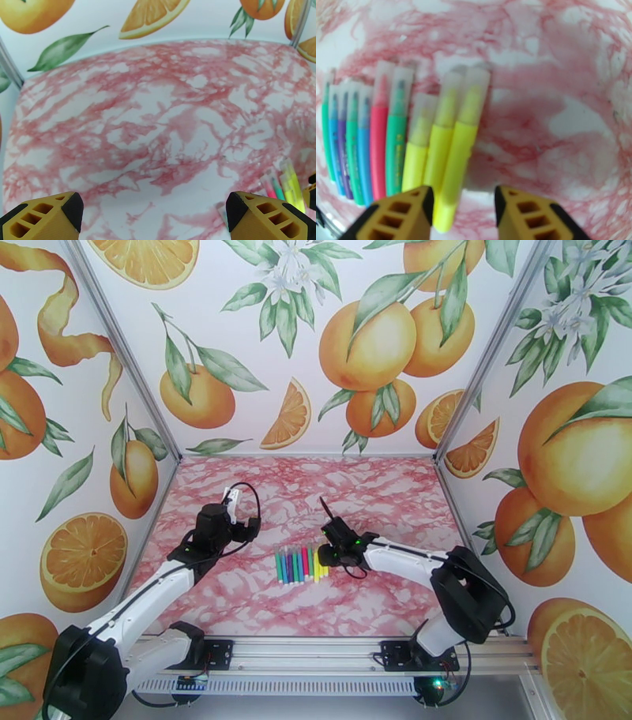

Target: Open the pen caps

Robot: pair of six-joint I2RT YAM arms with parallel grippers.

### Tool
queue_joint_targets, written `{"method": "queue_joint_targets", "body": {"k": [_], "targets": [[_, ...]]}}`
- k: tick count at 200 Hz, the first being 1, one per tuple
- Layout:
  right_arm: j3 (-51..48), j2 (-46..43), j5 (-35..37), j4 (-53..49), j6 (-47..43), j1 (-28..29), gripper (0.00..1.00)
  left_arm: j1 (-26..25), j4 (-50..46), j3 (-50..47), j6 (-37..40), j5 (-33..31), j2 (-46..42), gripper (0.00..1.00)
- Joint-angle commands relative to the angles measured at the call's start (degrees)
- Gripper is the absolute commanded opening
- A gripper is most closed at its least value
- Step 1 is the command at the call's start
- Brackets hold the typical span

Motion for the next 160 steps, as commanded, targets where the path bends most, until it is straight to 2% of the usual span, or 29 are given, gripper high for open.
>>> {"method": "queue_joint_targets", "body": {"k": [1,160], "targets": [[0.25,1.35,-0.35,1.08,1.07,0.59,0.45,-0.42,-0.51,0.76,0.70,0.52,-1.21,1.00],[0.79,4.76,5.49,-1.27,1.58,1.54,0.37,-0.48,-0.93,1.39,0.39,0.66,-1.20,1.00]]}}
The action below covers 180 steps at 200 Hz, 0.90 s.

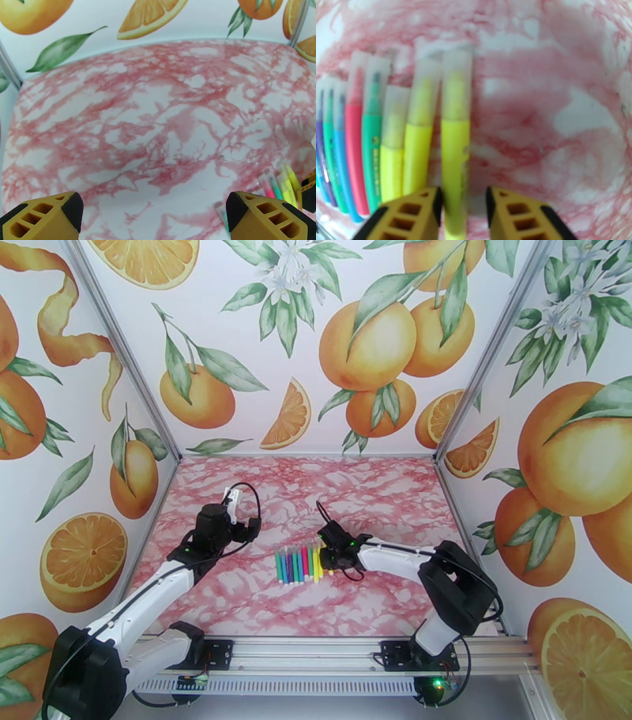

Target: Open the pen caps

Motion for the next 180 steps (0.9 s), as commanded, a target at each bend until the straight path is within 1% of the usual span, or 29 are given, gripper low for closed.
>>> {"method": "queue_joint_targets", "body": {"k": [1,63,106,130,144,180], "targets": [[0.80,1.17,2.58,-1.33,0.69,0.55,0.37,-0.36,-0.75,1.42,0.39,0.33,-1.02,1.00],[1.70,2.82,2.68,-2.45,0.43,0.64,0.33,-0.34,-1.85,2.05,-0.13,-0.20,-0.90,1.00],[3.88,5.53,5.54,-5.37,0.06,1.28,0.31,-0.36,-2.96,3.11,-0.66,-0.54,-0.80,1.00],[4.75,6.66,5.99,-6.40,-0.07,1.62,0.29,-0.34,-3.23,3.13,-0.67,-1.04,-0.63,1.00],[5.01,6.97,6.10,-6.66,-0.16,1.70,0.26,-0.41,-3.44,3.16,-0.74,-1.21,-0.54,1.00],[5.20,7.39,6.35,-6.87,-0.22,1.75,0.23,-0.38,-3.69,3.39,-1.27,-1.26,-0.12,1.00]]}}
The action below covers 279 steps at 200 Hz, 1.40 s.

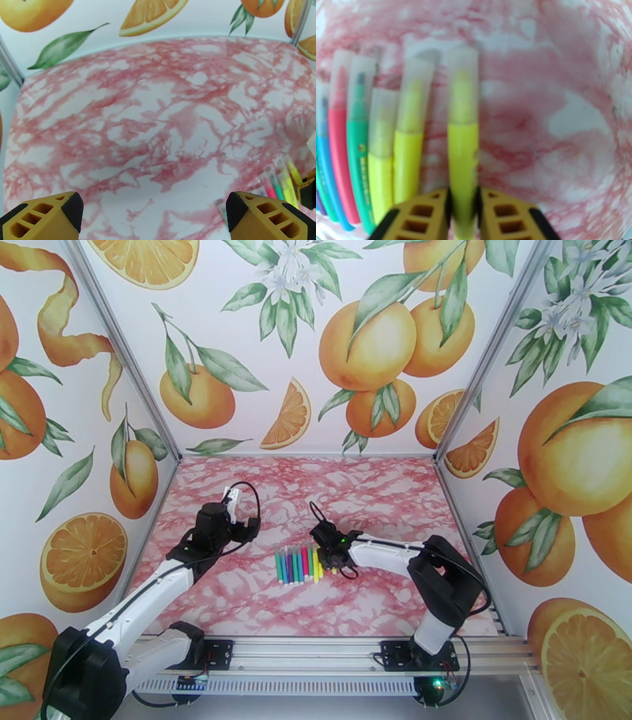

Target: Open the pen caps

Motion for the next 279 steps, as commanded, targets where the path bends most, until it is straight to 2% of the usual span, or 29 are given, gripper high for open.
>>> {"method": "queue_joint_targets", "body": {"k": [1,45,102,107,172,188,215,279], "targets": [[0.06,3.30,1.38,-0.74,-0.13,-0.13,0.23,-0.40,-0.99,2.19,-0.88,-0.63,-0.09,1.00],[-0.65,1.98,1.51,1.17,-0.40,-0.08,0.19,-0.34,-1.34,2.93,-2.15,0.27,1.20,1.00],[-3.90,-4.86,1.40,7.21,-1.26,-0.12,0.17,-0.42,-2.16,5.39,-3.92,2.89,4.46,0.99],[-4.12,-5.40,1.44,7.56,-1.44,-0.12,0.17,-0.43,-2.12,5.65,-4.02,4.77,4.70,0.99],[-6.85,-11.70,-0.69,13.37,-4.89,-0.10,0.17,-0.62,-2.47,8.88,-7.04,10.99,7.73,0.99],[-7.82,-13.31,-1.08,15.69,-5.83,-0.06,0.18,-0.63,-2.21,9.57,-8.02,13.33,8.16,0.99],[-9.07,-16.37,-2.56,19.94,-7.64,-0.10,0.18,-0.63,-2.56,11.99,-9.00,20.90,9.75,0.99],[-11.99,-21.52,-11.71,31.56,-10.39,-0.12,0.21,-0.96,0.39,15.19,-14.40,33.74,12.86,0.97]]}}
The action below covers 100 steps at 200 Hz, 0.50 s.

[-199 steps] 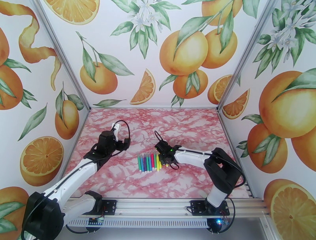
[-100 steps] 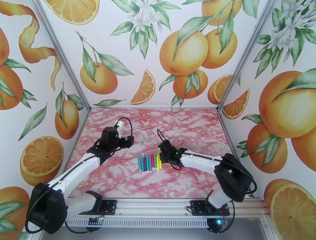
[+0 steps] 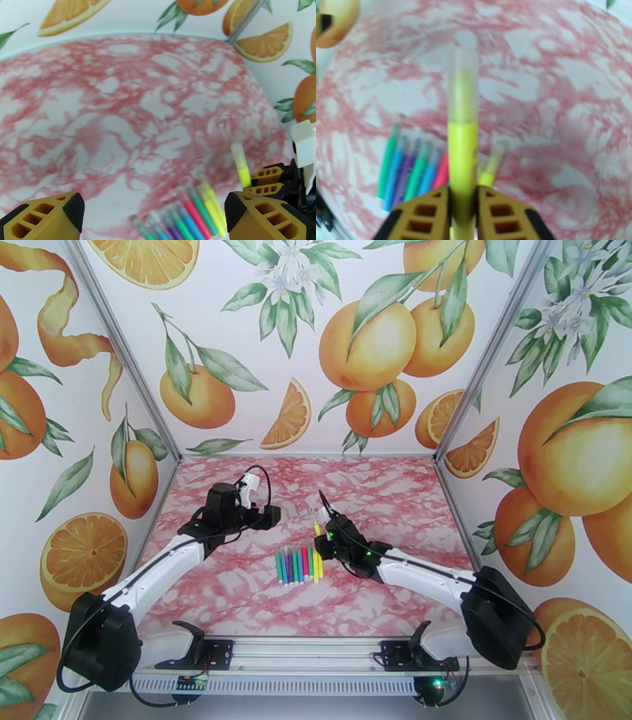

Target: Open the pen caps

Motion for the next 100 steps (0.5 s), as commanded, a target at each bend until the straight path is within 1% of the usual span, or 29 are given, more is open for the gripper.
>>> {"method": "queue_joint_targets", "body": {"k": [1,32,64,100], "targets": [[-1.14,-1.85,-5.03,7.31,-2.05,-0.08,0.21,-0.28,1.88,3.00,-3.27,7.34,1.20,0.97],[-0.61,-2.23,-6.81,9.21,-3.09,0.01,0.21,-0.38,3.01,4.64,-5.52,12.94,2.93,0.94],[0.39,-2.10,-7.82,10.05,-3.92,0.11,0.21,-0.55,7.66,3.95,-10.27,17.68,4.04,0.91],[1.23,-1.83,-8.54,10.78,-4.70,0.66,0.21,-1.14,10.15,3.68,-12.78,19.10,5.14,0.88]]}}
